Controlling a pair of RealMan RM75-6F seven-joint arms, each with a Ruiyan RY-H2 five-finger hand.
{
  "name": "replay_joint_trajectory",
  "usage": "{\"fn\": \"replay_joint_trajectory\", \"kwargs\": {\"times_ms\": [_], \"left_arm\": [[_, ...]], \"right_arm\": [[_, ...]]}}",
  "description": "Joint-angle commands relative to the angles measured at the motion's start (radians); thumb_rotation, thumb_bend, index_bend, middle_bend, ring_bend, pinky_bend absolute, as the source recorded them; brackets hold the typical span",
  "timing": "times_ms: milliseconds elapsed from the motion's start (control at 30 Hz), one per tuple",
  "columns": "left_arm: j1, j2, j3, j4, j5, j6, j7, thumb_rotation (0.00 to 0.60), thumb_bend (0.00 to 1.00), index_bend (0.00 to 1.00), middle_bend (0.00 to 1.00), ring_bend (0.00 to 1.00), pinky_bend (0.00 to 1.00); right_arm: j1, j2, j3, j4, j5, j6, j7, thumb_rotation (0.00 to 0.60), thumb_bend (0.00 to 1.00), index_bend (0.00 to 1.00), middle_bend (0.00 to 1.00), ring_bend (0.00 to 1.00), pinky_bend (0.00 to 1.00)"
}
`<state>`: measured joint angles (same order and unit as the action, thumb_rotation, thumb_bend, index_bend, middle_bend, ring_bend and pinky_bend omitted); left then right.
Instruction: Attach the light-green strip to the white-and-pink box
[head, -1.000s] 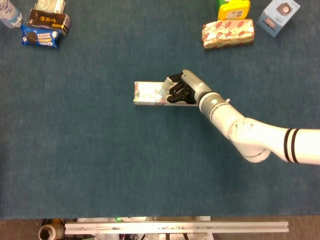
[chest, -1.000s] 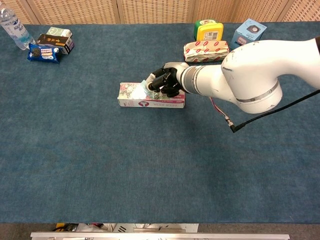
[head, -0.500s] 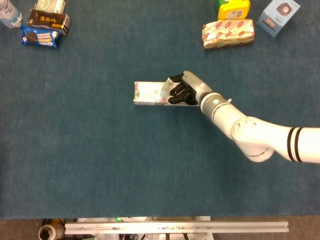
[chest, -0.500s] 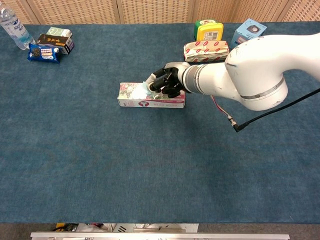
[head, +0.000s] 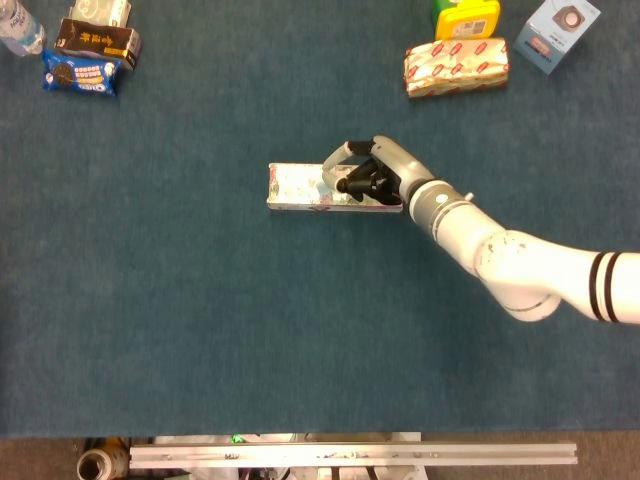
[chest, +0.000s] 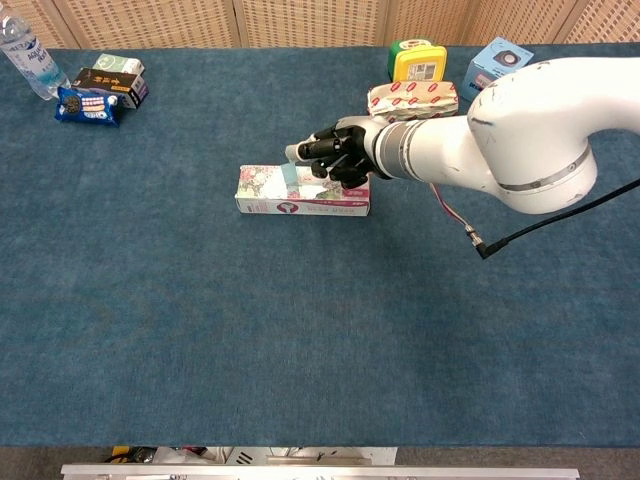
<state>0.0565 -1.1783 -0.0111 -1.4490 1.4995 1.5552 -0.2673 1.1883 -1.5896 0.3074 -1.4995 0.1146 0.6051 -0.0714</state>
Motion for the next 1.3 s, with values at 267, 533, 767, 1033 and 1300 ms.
{"fn": "replay_joint_trajectory", "kwargs": {"times_ms": [267, 533, 767, 1033, 1300], "left_arm": [[-0.002, 0.000, 0.000, -0.005, 0.001, -0.002, 0.007, 0.600, 0.29, 0.06, 0.29, 0.33, 0.30], [-0.010, 0.013, -0.004, -0.011, -0.003, -0.011, 0.010, 0.600, 0.29, 0.06, 0.29, 0.33, 0.30], [-0.035, 0.036, -0.019, -0.015, -0.001, -0.030, 0.011, 0.600, 0.29, 0.06, 0.29, 0.34, 0.30], [-0.105, 0.072, -0.025, -0.013, 0.053, -0.081, 0.034, 0.600, 0.29, 0.08, 0.29, 0.35, 0.30], [-0.207, 0.090, -0.022, -0.005, 0.125, -0.169, 0.049, 0.600, 0.29, 0.09, 0.31, 0.36, 0.33]], "right_arm": [[-0.011, 0.022, -0.002, -0.011, -0.028, -0.006, 0.028, 0.350, 0.26, 0.31, 0.83, 0.99, 1.00], [-0.056, 0.068, 0.040, -0.067, -0.159, 0.052, 0.069, 0.350, 0.26, 0.31, 0.82, 0.99, 1.00], [-0.183, 0.112, 0.042, -0.221, -0.456, 0.288, 0.102, 0.456, 0.33, 0.31, 0.77, 0.89, 1.00], [-0.374, 0.175, -0.038, -0.349, -0.793, 0.572, 0.123, 0.566, 0.43, 0.38, 0.63, 0.68, 0.83], [-0.531, 0.290, -0.165, -0.394, -1.077, 0.730, 0.064, 0.578, 0.45, 0.40, 0.61, 0.65, 0.81]]}}
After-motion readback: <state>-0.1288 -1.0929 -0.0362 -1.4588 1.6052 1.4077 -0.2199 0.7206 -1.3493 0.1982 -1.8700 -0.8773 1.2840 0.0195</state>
